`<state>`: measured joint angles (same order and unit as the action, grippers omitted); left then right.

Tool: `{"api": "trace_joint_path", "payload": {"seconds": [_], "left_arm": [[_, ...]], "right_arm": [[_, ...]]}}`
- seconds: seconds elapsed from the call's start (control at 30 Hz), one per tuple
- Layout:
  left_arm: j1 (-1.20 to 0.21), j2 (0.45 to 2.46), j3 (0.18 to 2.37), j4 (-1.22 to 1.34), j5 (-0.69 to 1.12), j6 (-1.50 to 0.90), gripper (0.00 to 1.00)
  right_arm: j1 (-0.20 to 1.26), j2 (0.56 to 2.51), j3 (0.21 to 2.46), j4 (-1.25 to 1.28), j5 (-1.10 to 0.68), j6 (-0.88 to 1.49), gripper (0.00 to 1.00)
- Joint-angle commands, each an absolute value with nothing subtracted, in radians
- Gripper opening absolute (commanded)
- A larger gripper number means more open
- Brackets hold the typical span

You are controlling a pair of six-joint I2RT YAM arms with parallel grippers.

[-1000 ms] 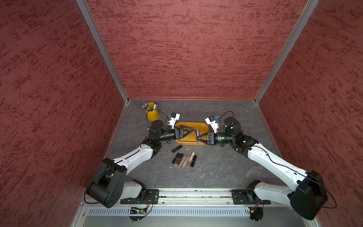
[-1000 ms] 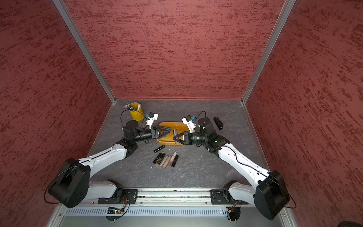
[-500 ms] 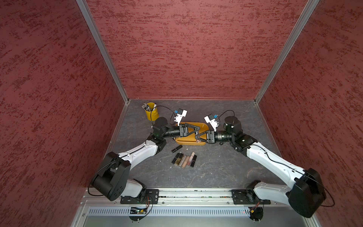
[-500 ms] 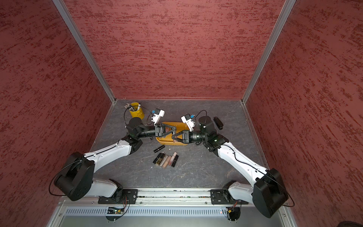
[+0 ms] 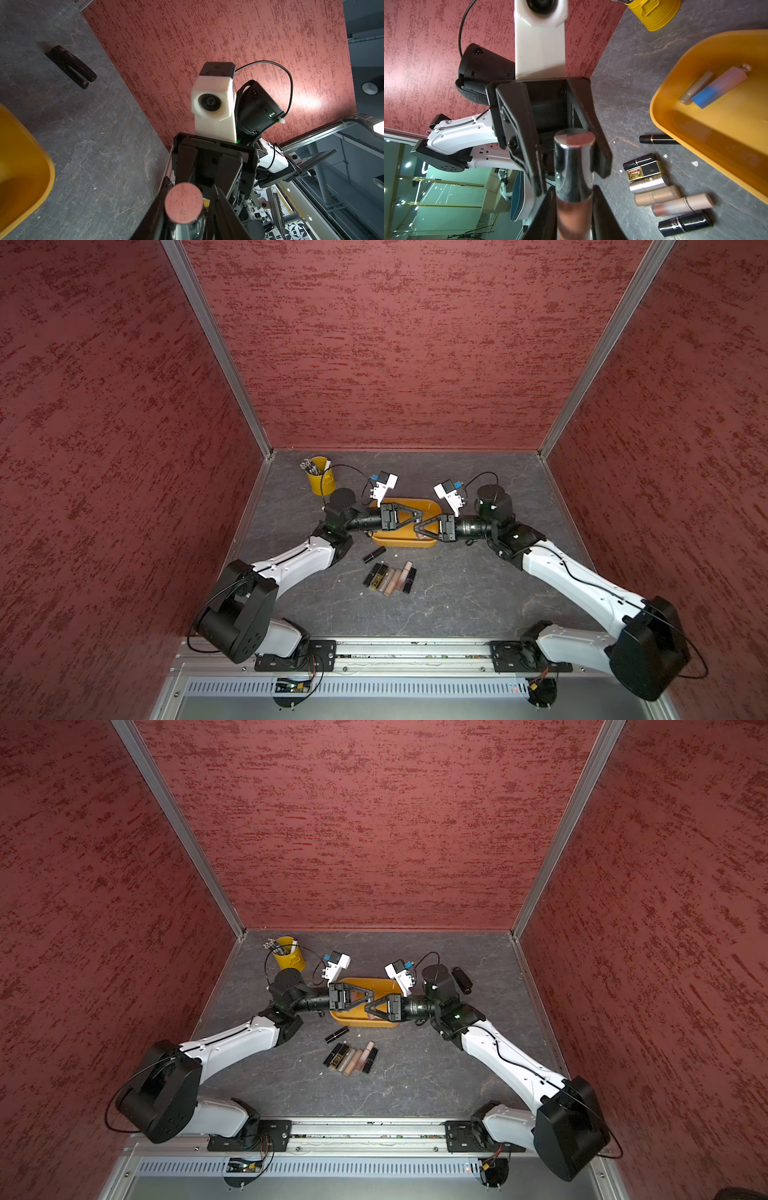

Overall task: Put the lipstick into the storage box
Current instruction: Pick up the lipstick at the center of the board.

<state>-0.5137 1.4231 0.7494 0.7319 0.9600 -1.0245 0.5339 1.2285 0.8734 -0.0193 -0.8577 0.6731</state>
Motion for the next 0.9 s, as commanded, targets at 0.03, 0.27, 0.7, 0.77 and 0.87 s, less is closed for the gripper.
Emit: {"api": "trace_joint_path", "payload": {"seconds": [0.03, 0.27, 0.7, 0.77, 0.87], "left_arm": [[-0.525, 1.438, 0.770, 0.758, 0.992, -1.026, 0.31], [-0.530, 1.457, 0.783, 0.762, 1.008, -1.038, 0.17], [-0.496, 1.443, 0.835, 0.500, 1.008, -0.919, 0.15], [-0.488, 1.435, 0.893, 0.274, 0.979, -0.803, 0.15], [-0.485, 1.450, 1.021, -0.101, 0.864, -0.599, 0.15]], "right_arm": [[0.524, 1.219, 0.867, 0.002, -0.850, 0.667, 0.18], [0.522, 1.224, 0.866, -0.007, -0.842, 0.655, 0.21], [0.477, 1.195, 0.886, -0.137, -0.765, 0.594, 0.72], [0.472, 1.186, 0.896, -0.192, -0.729, 0.564, 0.73], [0.471, 1.174, 0.909, -0.266, -0.665, 0.526, 0.73]]}}
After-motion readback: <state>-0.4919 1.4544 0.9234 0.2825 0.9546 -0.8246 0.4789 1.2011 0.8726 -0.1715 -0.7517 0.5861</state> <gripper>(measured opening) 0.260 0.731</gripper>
